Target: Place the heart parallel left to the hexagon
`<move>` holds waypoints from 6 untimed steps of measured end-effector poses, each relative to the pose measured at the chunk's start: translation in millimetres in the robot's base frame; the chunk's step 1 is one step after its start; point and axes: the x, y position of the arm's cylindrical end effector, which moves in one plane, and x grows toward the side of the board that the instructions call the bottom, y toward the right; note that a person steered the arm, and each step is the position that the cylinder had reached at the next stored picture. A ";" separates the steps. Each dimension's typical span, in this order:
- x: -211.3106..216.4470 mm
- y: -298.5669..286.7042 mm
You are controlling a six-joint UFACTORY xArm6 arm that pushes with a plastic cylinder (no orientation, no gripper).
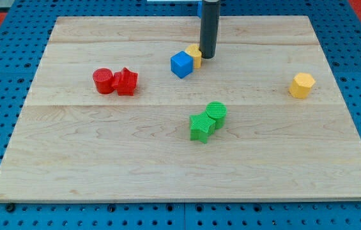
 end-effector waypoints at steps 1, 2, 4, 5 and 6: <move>0.6 -25.2; -5.9 -44.9; -21.0 -131.9; -5.9 -153.2; -6.1 -75.6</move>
